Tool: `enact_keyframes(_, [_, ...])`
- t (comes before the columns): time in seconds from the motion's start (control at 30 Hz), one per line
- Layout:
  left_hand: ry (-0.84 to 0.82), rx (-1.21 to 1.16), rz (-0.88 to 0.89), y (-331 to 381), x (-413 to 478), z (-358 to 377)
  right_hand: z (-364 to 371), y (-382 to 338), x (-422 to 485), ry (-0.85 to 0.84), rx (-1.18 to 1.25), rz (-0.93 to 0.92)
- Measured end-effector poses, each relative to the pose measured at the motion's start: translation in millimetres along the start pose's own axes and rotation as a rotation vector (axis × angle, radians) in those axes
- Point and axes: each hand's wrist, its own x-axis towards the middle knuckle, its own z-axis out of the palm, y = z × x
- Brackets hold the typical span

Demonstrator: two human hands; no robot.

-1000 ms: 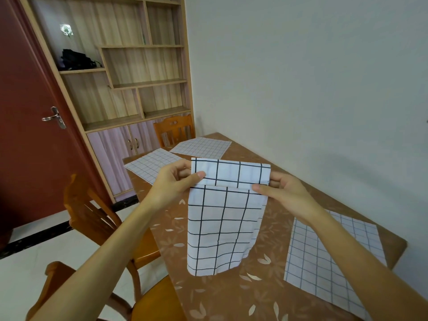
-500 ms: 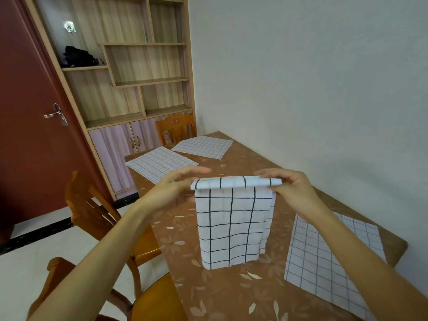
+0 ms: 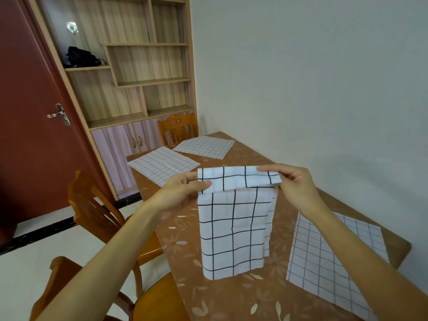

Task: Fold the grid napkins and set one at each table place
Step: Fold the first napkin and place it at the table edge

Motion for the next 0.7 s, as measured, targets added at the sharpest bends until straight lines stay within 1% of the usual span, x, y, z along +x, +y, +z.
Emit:
enact_keyframes(0.03, [0.014,-0.004,0.012,0,1,-1,0,2,1,-0.011,0.028,0.050])
enact_keyframes(0.13, [0.049,-0.015,0.036,1,3,-1,-1,6,3,-0.106,0.327,0.335])
enact_keyframes(0.17, [0.055,-0.008,0.044,1,4,-2,-2,9,3,-0.150,0.364,0.390])
enact_keyframes(0.23, [0.066,0.021,0.057,1,4,-2,-3,10,-1,-0.229,0.295,0.424])
enact_keyframes(0.27, [0.065,0.040,0.065,2,4,-2,-2,11,-3,-0.255,0.221,0.409])
enact_keyframes(0.33, [0.072,0.093,0.084,2,4,-3,-1,12,-6,-0.246,0.091,0.335])
enact_keyframes(0.43, [0.128,0.234,0.128,0,4,-3,0,9,-8,-0.199,0.108,0.250])
enact_keyframes(0.5, [0.144,0.319,0.119,-2,4,-3,0,10,-7,-0.152,0.104,0.211])
enact_keyframes(0.6, [0.122,0.364,-0.018,-6,3,-2,1,13,-5,-0.067,0.046,0.126])
enact_keyframes(0.67, [0.119,0.312,-0.118,-7,3,-1,1,14,-4,-0.041,0.007,0.090])
enact_keyframes(0.7, [0.105,0.272,-0.140,-5,3,0,1,12,-5,-0.035,0.013,0.084])
